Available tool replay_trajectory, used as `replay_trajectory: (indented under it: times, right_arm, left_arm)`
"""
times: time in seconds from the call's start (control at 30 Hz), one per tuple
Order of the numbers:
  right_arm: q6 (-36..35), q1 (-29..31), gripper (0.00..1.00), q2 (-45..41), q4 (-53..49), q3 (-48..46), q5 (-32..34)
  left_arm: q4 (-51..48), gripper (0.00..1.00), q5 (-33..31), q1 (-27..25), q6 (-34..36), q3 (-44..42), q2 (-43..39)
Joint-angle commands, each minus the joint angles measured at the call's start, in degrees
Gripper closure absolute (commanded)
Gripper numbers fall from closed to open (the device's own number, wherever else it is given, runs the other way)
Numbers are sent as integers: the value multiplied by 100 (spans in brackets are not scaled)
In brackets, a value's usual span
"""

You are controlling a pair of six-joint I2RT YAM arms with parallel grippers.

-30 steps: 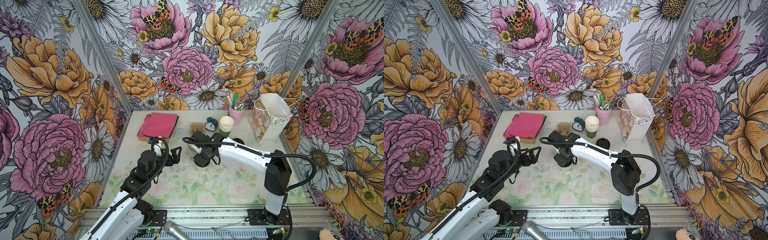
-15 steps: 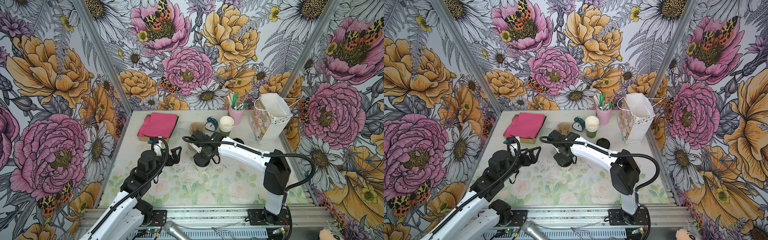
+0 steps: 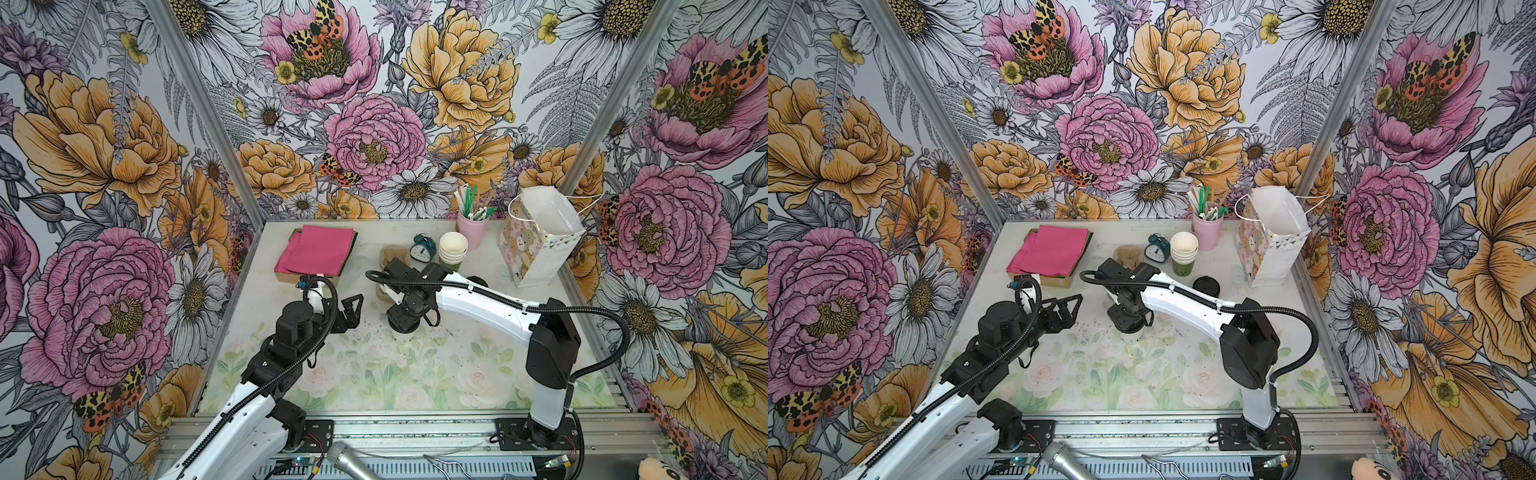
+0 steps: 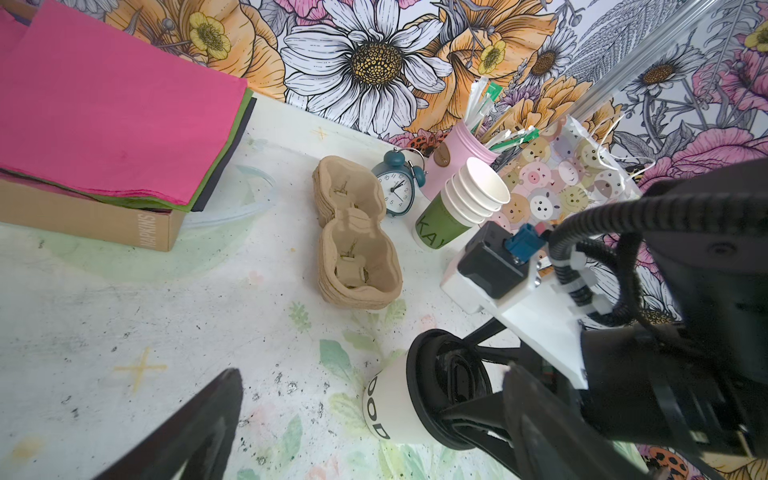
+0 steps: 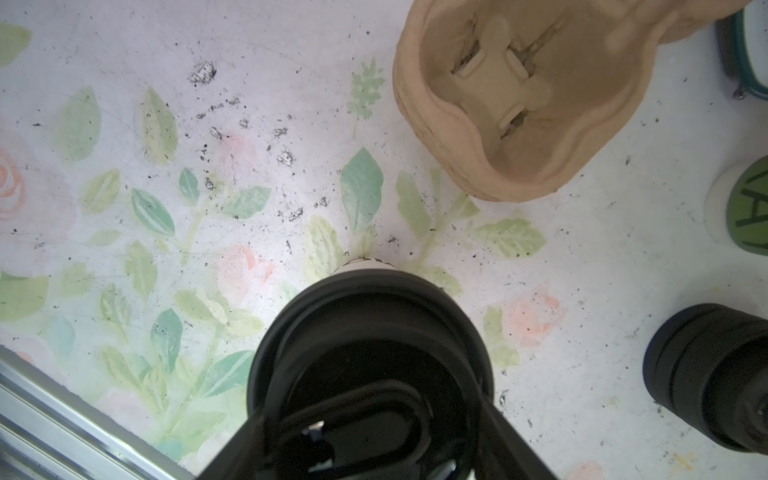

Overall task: Pack the takeout coffee
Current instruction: 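Keep right gripper pressing the black lid onto the white cup rim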

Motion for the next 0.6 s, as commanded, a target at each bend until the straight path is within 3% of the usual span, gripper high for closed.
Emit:
replay_trajectory:
  times: [0.0, 0.57]
  right_arm:
    - [111, -58, 32, 239, -275, 42, 21]
    - [203, -65, 28, 76, -238, 204, 97]
  left_arm:
    - [100, 1, -92, -56, -50, -72, -38]
    - [101, 1, -101, -57, -54, -90, -72]
